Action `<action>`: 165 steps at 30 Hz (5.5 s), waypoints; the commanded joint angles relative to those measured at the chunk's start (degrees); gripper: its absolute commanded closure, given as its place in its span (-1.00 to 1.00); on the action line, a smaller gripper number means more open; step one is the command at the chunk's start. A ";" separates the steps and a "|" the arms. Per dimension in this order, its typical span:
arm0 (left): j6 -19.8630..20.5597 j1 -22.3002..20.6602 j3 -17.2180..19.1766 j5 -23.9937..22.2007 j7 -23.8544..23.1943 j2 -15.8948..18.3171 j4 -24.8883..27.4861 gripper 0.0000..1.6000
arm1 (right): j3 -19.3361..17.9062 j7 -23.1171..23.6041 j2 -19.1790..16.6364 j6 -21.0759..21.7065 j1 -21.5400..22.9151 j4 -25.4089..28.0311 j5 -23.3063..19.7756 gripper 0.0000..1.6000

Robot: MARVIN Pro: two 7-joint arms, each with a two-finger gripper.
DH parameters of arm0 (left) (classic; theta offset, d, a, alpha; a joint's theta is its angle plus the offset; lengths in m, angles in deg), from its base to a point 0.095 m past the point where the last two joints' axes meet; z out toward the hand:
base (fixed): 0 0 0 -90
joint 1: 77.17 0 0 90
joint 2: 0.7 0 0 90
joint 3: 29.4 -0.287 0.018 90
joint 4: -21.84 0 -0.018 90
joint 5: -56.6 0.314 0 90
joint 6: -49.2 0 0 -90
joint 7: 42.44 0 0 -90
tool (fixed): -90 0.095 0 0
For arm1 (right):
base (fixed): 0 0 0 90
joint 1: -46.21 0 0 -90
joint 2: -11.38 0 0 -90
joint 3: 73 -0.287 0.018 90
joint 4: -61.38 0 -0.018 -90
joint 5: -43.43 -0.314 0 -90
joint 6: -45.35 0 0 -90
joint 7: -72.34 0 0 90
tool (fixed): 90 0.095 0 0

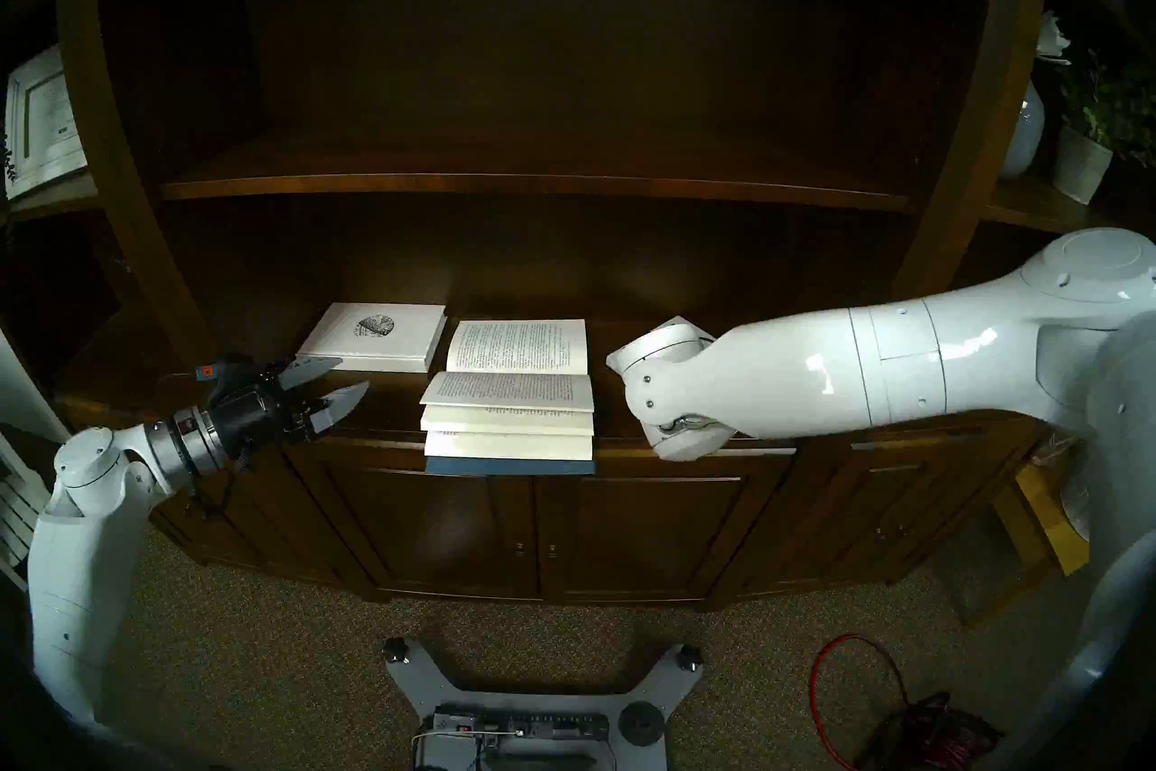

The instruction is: Close the books and align them horizontally on the shelf

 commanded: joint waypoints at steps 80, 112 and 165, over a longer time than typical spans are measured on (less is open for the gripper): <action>-0.30 -1.08 0.55 -0.44 -0.01 0.13 1.04 -1.00 | 12.26 -10.34 9.01 -4.24 5.65 -11.16 0.96 -1.00; -0.30 -1.06 0.49 -0.31 -0.08 0.20 0.93 -1.00 | 12.16 -10.34 10.84 -6.70 10.55 -6.44 0.64 -1.00; -0.29 -1.11 0.64 -0.47 -0.01 0.02 1.14 -1.00 | 31.46 -9.83 27.60 -19.11 18.68 2.38 -8.02 -1.00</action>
